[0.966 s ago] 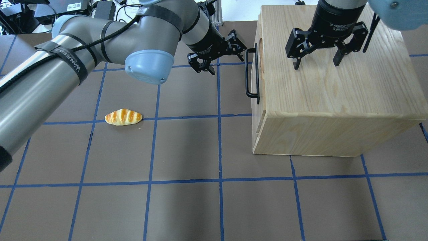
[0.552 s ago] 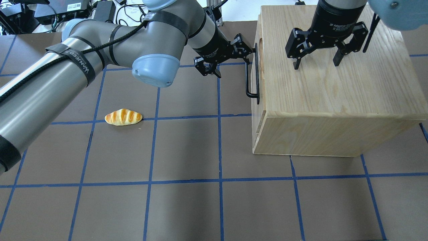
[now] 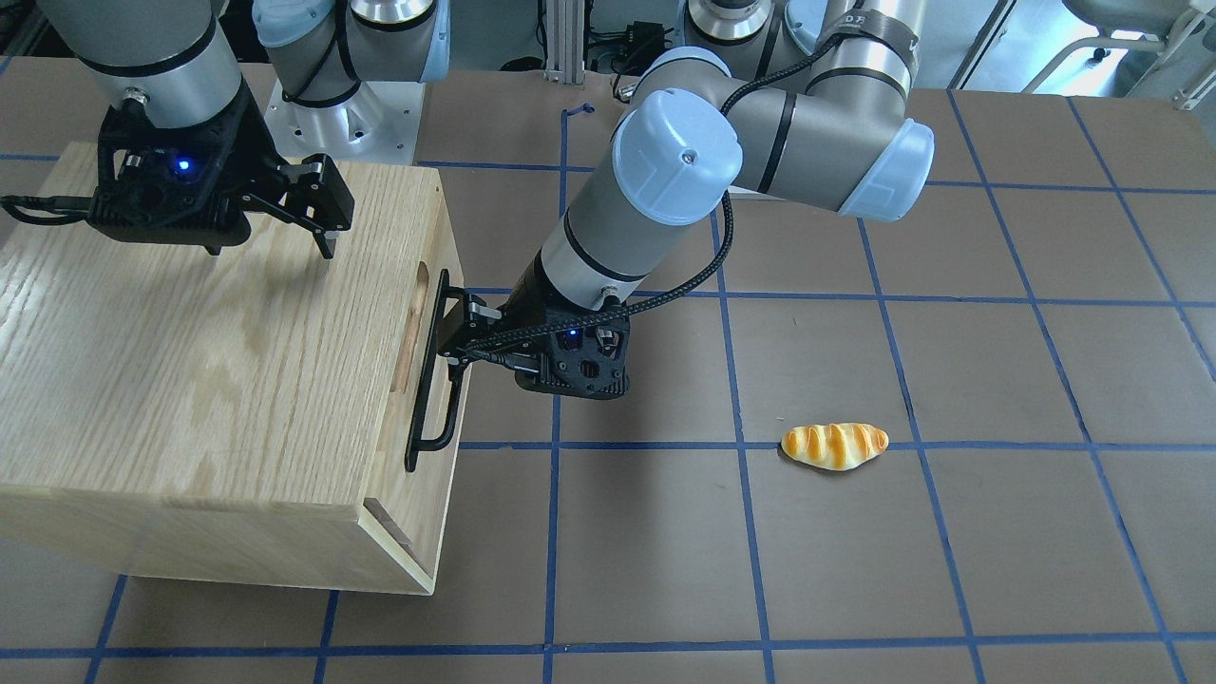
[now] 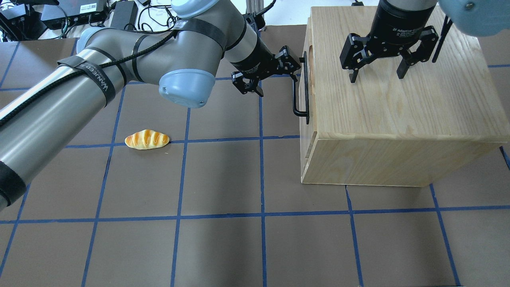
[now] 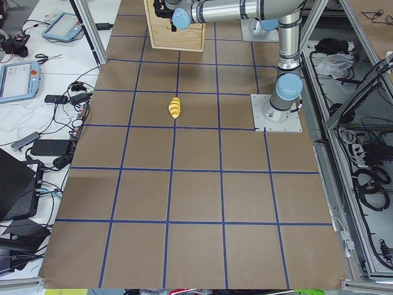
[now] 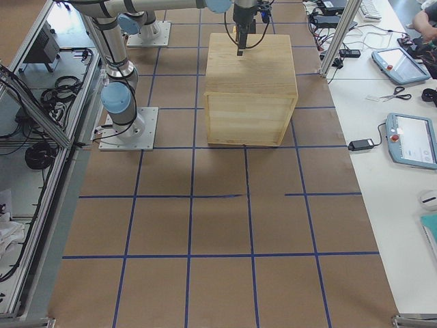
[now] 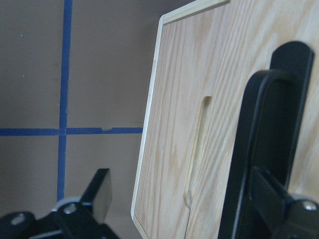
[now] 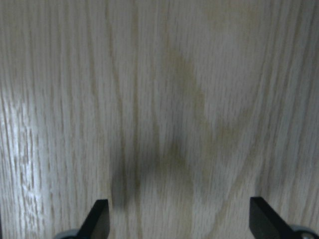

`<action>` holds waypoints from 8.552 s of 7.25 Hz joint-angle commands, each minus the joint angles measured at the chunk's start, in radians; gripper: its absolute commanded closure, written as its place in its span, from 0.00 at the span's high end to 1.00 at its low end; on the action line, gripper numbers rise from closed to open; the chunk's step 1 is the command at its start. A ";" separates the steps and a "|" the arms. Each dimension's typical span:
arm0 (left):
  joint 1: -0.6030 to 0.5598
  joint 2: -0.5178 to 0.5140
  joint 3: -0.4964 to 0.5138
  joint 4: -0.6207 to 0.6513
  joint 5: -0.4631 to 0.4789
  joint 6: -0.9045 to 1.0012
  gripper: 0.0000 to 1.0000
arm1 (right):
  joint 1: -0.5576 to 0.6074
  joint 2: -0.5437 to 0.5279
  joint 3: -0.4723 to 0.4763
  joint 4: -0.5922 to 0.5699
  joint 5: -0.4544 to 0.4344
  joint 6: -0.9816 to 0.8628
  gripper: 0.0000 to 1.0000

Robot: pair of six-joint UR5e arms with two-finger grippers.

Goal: Open upper drawer

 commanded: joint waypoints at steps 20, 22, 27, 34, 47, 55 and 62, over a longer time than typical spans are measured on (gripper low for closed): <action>0.065 0.036 -0.027 -0.050 0.079 0.251 1.00 | 0.000 0.000 0.000 0.000 0.000 0.001 1.00; 0.095 0.042 -0.029 -0.064 0.079 0.301 1.00 | 0.000 0.000 0.000 0.000 0.000 0.001 1.00; 0.167 0.072 -0.089 -0.073 0.079 0.340 1.00 | -0.001 0.000 0.000 0.000 0.000 -0.001 1.00; 0.241 0.128 -0.098 -0.169 0.129 0.404 1.00 | 0.000 0.000 0.000 0.000 0.000 0.001 1.00; 0.357 0.353 0.082 -0.573 0.468 0.599 1.00 | 0.000 0.000 0.000 0.000 0.000 -0.001 1.00; 0.348 0.347 0.066 -0.548 0.456 0.591 1.00 | 0.000 0.000 0.000 0.000 0.000 0.001 1.00; 0.346 0.339 0.066 -0.548 0.452 0.596 1.00 | 0.000 0.000 0.002 0.000 0.000 0.001 1.00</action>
